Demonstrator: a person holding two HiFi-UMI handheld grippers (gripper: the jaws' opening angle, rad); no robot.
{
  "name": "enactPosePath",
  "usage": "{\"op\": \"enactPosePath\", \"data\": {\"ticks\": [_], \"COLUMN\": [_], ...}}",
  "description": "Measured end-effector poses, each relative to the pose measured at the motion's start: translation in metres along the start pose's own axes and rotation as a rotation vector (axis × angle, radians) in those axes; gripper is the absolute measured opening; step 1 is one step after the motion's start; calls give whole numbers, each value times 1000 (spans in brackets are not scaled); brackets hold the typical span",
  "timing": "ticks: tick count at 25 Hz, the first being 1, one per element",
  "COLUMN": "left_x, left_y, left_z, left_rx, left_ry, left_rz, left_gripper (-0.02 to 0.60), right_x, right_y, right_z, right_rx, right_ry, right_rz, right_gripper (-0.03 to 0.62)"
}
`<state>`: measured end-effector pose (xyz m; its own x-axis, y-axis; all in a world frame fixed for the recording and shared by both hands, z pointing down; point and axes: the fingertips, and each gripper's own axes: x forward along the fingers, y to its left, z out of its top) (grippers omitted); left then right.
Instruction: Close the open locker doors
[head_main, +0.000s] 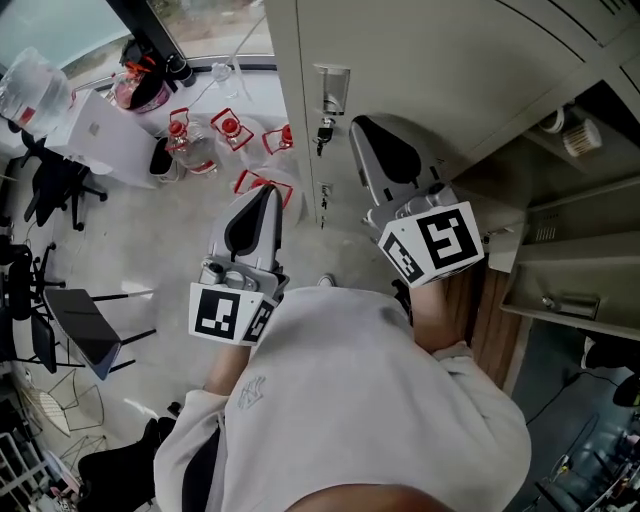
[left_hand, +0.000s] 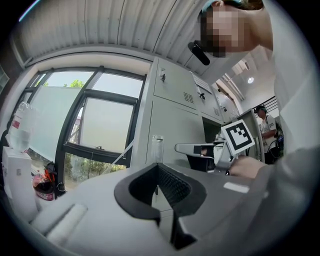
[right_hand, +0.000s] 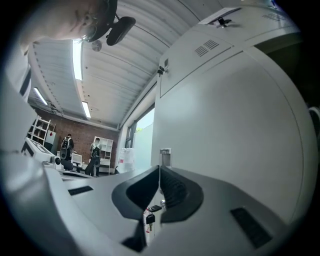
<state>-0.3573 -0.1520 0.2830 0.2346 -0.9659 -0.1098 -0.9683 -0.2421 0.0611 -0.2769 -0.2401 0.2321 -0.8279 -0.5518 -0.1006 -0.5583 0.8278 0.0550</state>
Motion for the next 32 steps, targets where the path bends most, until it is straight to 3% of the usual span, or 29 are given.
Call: {"op": "enactPosePath", "data": {"ticks": [9,26,32], "left_x": [9,22,15], "left_y": [-73,-315,-372], "left_z": [-6,-20,-20], "left_rx": [3,-36,-29], "left_ry": [21,43,28], "left_rz": [-75,-323,-364], "left_gripper": [2,2,2], "right_x": [-83,-318,-377], "right_y": [-20,-62,-55], "right_z": [14,44,47], "right_rx": [8,8,10], "right_ry": [-14,-41,-75], "right_rz": [-59,-192,-162], "right_gripper": [12,11,11]}}
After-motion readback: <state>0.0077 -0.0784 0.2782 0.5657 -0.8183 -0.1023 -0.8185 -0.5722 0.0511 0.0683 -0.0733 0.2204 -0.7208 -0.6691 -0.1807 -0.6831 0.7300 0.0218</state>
